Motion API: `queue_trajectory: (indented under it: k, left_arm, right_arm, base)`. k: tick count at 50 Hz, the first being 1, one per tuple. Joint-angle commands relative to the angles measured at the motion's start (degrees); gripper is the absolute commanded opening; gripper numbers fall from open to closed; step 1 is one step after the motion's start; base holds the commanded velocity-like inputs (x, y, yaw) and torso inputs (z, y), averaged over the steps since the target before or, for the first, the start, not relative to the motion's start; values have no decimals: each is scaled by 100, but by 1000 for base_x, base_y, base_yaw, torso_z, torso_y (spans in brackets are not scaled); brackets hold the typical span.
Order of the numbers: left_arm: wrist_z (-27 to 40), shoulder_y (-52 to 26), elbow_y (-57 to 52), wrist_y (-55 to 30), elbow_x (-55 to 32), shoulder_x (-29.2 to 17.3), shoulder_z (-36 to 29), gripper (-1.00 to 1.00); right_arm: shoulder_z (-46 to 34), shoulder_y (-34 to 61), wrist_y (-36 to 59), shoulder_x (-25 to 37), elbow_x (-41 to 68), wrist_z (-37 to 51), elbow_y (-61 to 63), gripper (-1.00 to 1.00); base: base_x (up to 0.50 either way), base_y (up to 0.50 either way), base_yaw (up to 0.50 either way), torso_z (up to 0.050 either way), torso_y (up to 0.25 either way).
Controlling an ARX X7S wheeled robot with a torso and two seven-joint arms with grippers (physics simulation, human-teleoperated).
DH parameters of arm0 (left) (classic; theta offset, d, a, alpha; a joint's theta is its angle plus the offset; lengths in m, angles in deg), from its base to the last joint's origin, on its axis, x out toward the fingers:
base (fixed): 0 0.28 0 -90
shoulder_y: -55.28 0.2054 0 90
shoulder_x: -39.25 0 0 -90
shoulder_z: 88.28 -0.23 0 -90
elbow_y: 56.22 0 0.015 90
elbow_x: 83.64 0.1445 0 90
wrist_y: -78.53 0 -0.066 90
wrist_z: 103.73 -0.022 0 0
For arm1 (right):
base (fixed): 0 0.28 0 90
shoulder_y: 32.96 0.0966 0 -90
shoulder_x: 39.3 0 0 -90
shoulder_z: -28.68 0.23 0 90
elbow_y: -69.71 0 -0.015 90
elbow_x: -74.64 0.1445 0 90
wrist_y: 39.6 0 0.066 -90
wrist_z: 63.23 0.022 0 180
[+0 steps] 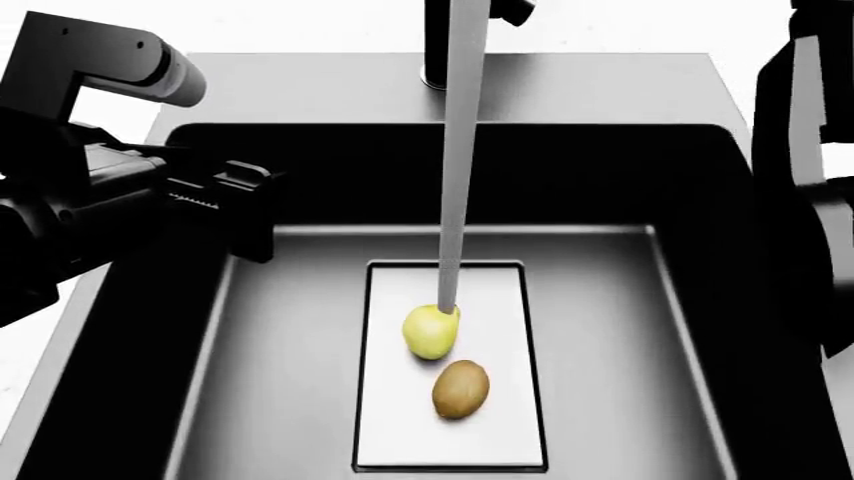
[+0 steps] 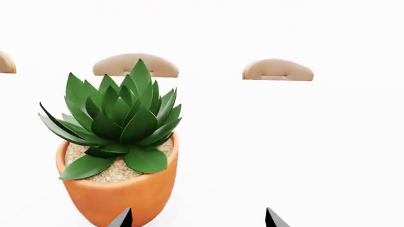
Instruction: Pick up the fruits and vegetables and place them in the sink. Turn on the sink faucet to wash them. Then turn the sink off and put them in the tray.
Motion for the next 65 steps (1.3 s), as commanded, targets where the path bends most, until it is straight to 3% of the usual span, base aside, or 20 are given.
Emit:
queue_trajectory:
  k: [1,10,25,65]
  left_arm:
    - [30,-25,23,-8,-17,46,-23,100]
    - [79,-92,55,-59,-24,153,-81,100]
    - [82,-57,18,-56,-9,150,-103,100]
    - [-106,53,47,-40,129,29,-99,100]
  right_arm:
    - [230,36,542,335,-34,199,759,100]
    - [75,-60,375,516,-208,147,252,100]
    - [-30,-134,-480,204,-334,-202,-1166,100]
    - [1273,-526,-785,-212,-1205,-598,-1220,100]
  base:
    - [0,0,0,0,0]
    - [0,0,0,0,0]
    - [0,0,0,0,0]
    - [0,0,0,0,0]
